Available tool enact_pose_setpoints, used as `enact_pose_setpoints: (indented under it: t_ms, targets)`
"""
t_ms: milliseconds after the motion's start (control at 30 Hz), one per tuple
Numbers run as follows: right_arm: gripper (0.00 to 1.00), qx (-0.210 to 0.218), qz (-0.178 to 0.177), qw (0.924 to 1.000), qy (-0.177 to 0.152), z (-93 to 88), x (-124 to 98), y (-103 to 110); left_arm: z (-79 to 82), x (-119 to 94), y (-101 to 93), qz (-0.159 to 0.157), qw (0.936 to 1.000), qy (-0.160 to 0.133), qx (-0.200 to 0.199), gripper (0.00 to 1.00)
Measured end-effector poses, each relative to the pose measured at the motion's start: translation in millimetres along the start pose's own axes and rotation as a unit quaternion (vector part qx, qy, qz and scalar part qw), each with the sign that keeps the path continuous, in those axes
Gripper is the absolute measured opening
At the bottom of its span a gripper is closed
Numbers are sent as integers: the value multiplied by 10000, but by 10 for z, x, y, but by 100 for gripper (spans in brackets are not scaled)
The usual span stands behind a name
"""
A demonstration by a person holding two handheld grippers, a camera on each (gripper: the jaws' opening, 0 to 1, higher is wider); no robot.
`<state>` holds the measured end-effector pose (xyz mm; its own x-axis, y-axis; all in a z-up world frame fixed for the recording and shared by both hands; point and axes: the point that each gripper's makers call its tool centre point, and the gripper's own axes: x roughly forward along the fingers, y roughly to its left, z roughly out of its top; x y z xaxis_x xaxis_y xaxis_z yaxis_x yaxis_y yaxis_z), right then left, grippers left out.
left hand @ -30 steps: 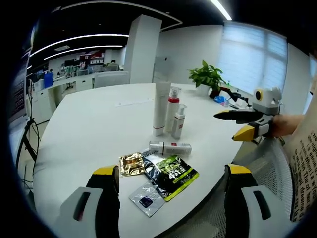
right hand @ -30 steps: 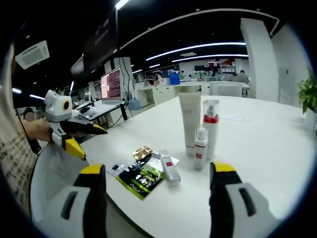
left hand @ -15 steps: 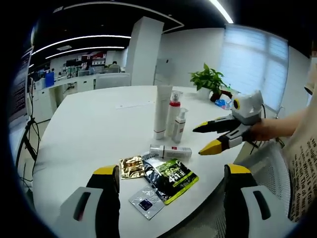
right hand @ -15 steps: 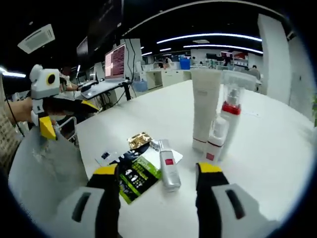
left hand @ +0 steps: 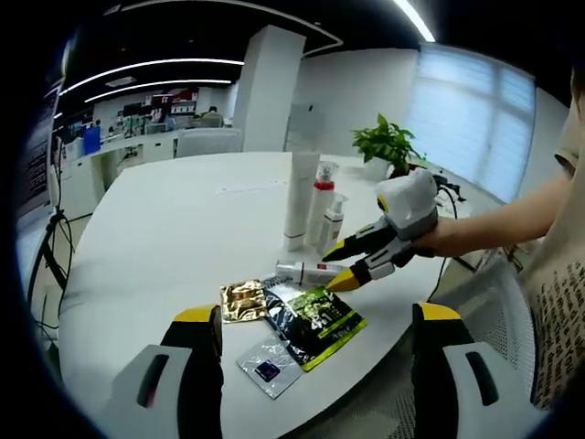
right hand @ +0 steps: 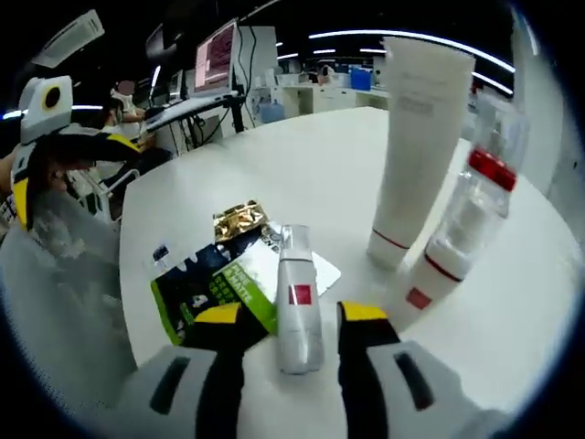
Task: Arrange the skincare products in the storage area until every visible bottle or jar stands upright without overlapping.
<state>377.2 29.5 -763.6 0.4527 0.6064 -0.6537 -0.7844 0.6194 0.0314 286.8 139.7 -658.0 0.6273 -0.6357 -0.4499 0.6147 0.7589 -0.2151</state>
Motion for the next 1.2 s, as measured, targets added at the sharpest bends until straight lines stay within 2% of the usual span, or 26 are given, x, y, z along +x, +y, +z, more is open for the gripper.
enact_pose_setpoints:
  t_ms: [333,500,567,633,700,800,900,967,1033,1200]
  targets:
    - [22,-130,-56,9994,303,-117,57,-31,39,42,-40,-73,10000,-13,-29,83]
    - [20,-249,-138,9993,250,-103,13,-28,69,67,-44,-132,9998,-51,-119,83]
    - [20,-314,-168,9993,61,-38,-35,-10,106,84,-54,-188,9995,-117,-218,82]
    - [20,-324,-169,9991,-227,73,-114,43,189,97,-75,-258,9975,-314,-576,81]
    - [20,-439,-207,9978,-441,171,-205,97,279,93,-72,-303,9936,-525,-957,80]
    - [19,-467,-267,9969,-581,258,-310,131,369,90,-76,-391,9883,-705,-1296,80]
    - [19,-395,-283,9939,-988,458,-446,206,466,87,-89,-482,9820,-870,-1604,80]
    - [19,-387,-266,9898,-1344,659,-593,327,546,79,-99,-542,9774,-1002,-1779,80]
    - [19,-377,-241,9870,-1546,773,-687,414,619,77,-126,-638,9729,-1102,-1933,80]
    - [19,-337,-130,9761,-2143,1135,-997,711,708,93,-213,-846,9623,-1134,-2323,80]
